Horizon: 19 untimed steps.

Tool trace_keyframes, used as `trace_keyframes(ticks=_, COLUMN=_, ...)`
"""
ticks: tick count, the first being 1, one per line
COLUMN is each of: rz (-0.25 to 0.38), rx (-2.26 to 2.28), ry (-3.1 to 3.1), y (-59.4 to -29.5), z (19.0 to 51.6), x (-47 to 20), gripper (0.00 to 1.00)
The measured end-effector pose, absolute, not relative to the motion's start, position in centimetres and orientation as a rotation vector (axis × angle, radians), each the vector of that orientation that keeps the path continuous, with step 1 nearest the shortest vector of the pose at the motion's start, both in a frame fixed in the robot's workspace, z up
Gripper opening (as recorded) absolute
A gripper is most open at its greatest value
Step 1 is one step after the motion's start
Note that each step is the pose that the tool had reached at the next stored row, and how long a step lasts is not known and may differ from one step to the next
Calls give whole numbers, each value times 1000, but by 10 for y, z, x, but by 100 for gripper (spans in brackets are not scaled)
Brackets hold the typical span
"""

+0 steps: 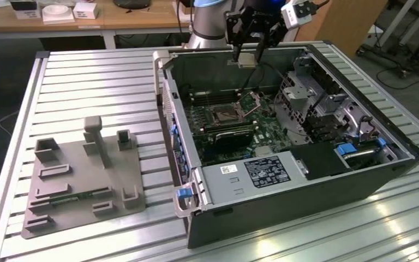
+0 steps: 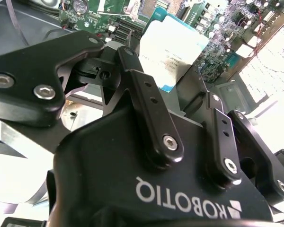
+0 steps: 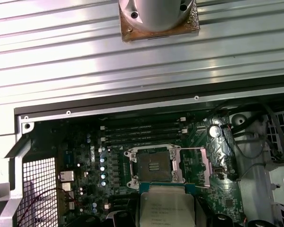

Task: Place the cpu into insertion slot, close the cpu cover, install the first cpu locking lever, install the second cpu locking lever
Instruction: 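Place the cpu into insertion slot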

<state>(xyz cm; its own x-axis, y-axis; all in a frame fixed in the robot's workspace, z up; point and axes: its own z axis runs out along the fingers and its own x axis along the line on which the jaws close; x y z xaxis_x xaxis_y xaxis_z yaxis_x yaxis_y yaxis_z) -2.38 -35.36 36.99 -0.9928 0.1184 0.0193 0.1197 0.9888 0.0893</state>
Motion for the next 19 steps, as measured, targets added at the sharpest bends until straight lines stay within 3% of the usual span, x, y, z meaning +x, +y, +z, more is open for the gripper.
trace_keyframes(ticks=19, rz=-142, rx=-215, ry=-3118, y=-354, z=370, x=-24, gripper=54)
